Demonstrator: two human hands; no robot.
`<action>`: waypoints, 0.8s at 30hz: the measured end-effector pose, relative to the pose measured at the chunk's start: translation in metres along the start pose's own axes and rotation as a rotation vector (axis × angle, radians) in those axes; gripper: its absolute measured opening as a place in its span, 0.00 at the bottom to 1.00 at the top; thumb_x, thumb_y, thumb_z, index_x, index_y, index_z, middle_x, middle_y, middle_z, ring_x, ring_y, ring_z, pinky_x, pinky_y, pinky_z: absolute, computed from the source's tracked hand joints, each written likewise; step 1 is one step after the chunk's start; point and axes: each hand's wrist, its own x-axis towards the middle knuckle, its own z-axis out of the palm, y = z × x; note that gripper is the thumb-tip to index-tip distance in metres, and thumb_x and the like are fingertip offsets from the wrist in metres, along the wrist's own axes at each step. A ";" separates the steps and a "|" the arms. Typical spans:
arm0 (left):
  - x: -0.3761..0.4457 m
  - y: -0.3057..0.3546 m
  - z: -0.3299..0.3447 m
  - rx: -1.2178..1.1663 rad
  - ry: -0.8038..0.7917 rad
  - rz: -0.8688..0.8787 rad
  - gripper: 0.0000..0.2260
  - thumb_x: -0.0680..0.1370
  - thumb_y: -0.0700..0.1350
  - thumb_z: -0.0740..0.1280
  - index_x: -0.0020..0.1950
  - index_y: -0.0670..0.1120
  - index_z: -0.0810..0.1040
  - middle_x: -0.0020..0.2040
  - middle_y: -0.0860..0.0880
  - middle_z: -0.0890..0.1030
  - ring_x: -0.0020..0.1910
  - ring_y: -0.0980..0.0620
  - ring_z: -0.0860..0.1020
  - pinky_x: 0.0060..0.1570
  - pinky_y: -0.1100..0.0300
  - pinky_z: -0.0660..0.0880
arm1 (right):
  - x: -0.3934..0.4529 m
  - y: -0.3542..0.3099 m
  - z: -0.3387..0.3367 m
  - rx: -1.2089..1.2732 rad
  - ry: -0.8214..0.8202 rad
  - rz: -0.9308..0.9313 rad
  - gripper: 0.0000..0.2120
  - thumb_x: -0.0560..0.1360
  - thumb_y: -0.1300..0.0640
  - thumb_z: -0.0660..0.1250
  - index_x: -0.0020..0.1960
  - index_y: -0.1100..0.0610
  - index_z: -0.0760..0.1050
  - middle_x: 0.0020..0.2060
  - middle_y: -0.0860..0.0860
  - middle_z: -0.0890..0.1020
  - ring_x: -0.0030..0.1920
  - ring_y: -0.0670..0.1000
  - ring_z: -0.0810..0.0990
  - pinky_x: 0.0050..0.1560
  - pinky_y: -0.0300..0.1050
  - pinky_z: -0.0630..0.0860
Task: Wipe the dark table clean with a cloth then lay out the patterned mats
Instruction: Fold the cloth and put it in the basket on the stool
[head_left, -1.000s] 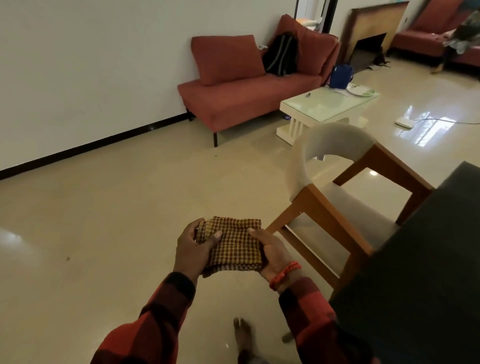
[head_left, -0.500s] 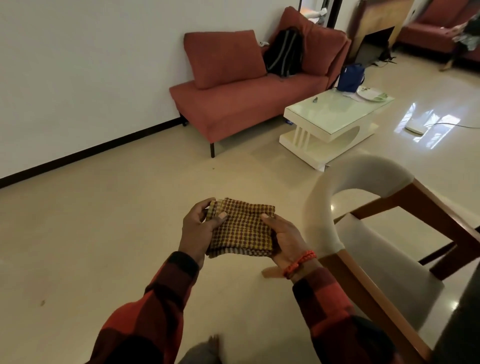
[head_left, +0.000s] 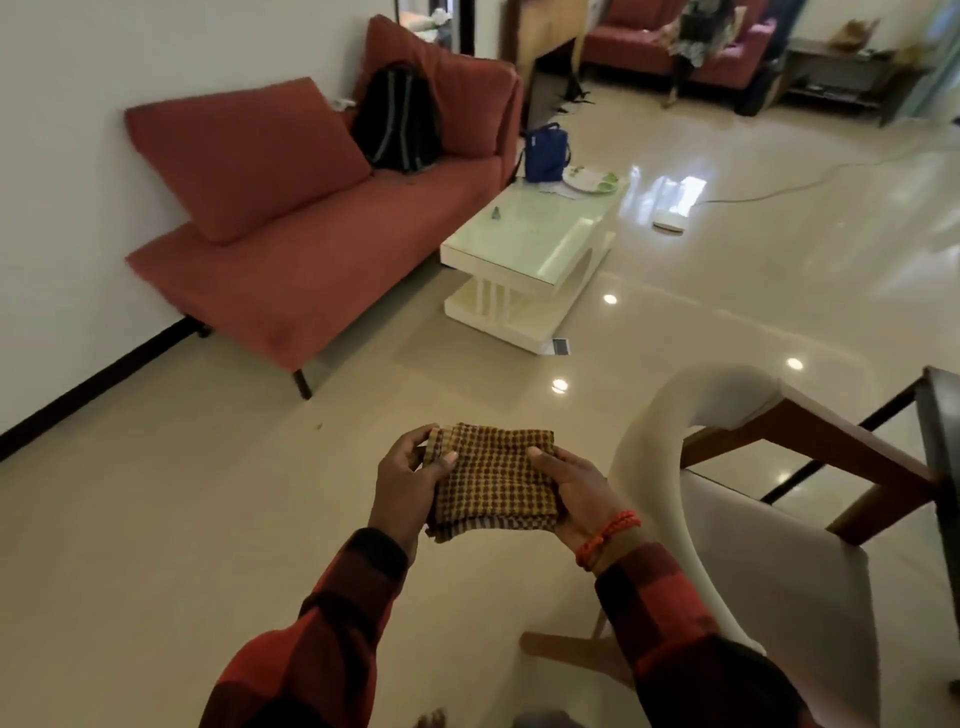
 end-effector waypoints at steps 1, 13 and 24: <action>0.018 0.008 0.004 0.014 -0.021 -0.009 0.17 0.79 0.38 0.69 0.66 0.51 0.77 0.60 0.50 0.81 0.59 0.48 0.80 0.56 0.47 0.80 | 0.012 -0.009 0.001 0.018 0.022 -0.003 0.10 0.81 0.61 0.63 0.59 0.63 0.79 0.49 0.59 0.86 0.47 0.58 0.86 0.43 0.52 0.83; 0.289 0.082 0.131 0.105 -0.356 -0.051 0.15 0.77 0.36 0.71 0.60 0.52 0.80 0.54 0.50 0.85 0.52 0.51 0.84 0.44 0.56 0.82 | 0.229 -0.140 -0.042 0.211 0.167 -0.073 0.13 0.81 0.62 0.64 0.63 0.64 0.77 0.54 0.62 0.84 0.50 0.61 0.84 0.44 0.54 0.83; 0.492 0.171 0.305 0.137 -0.596 -0.047 0.16 0.78 0.35 0.70 0.62 0.51 0.79 0.53 0.48 0.86 0.51 0.50 0.85 0.43 0.56 0.82 | 0.371 -0.321 -0.096 0.316 0.267 -0.219 0.13 0.81 0.62 0.62 0.64 0.63 0.76 0.58 0.62 0.83 0.56 0.62 0.83 0.47 0.56 0.82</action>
